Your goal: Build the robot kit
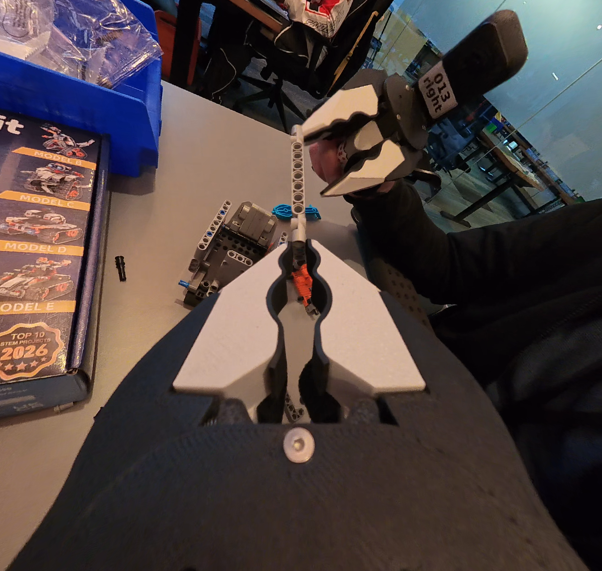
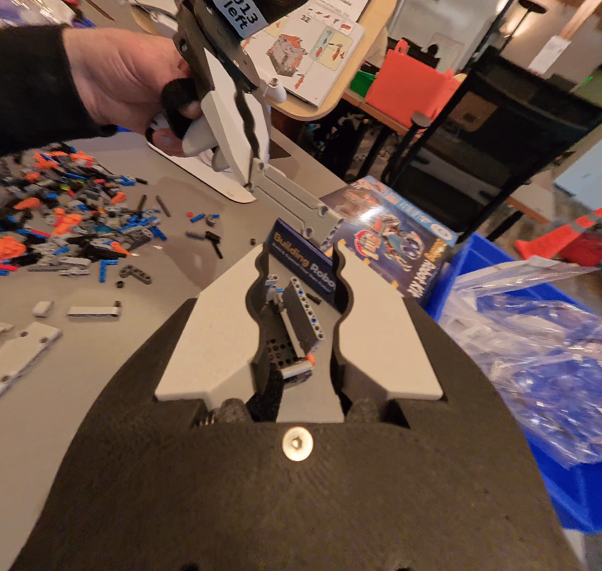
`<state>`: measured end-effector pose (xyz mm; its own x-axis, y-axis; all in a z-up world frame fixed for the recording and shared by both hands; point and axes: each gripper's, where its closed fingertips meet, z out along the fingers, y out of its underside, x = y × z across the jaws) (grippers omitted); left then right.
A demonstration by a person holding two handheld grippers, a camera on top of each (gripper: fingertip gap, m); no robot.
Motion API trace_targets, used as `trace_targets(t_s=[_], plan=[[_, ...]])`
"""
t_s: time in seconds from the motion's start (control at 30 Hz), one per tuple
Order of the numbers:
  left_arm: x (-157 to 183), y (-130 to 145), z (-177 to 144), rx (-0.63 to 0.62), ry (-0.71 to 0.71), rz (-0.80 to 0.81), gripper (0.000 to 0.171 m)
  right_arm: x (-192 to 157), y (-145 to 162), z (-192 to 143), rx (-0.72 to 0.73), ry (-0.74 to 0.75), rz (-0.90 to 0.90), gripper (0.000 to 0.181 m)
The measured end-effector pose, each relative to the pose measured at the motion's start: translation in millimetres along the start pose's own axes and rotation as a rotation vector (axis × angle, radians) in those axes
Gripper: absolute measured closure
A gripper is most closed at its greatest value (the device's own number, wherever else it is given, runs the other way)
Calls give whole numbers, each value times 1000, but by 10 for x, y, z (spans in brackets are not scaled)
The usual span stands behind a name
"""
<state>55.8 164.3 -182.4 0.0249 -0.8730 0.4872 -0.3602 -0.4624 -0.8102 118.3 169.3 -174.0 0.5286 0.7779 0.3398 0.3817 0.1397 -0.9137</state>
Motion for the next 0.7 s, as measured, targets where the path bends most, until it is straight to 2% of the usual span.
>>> trace_targets(t_s=[0.17, 0.33, 0.53, 0.7], plan=[[68, 4, 25, -3, 46, -32, 167, 81, -7, 37, -50, 154, -212, 127], [190, 2, 22, 19, 181, -138, 166, 38, -11, 105, -96, 213, -364, 133], [200, 31, 39, 22, 241, -223, 167, 15, -123, 122, -108, 302, -510, 136], [195, 56, 33, 26, 288, -282, 166, 23, -41, 137, -154, 297, -519, 147]])
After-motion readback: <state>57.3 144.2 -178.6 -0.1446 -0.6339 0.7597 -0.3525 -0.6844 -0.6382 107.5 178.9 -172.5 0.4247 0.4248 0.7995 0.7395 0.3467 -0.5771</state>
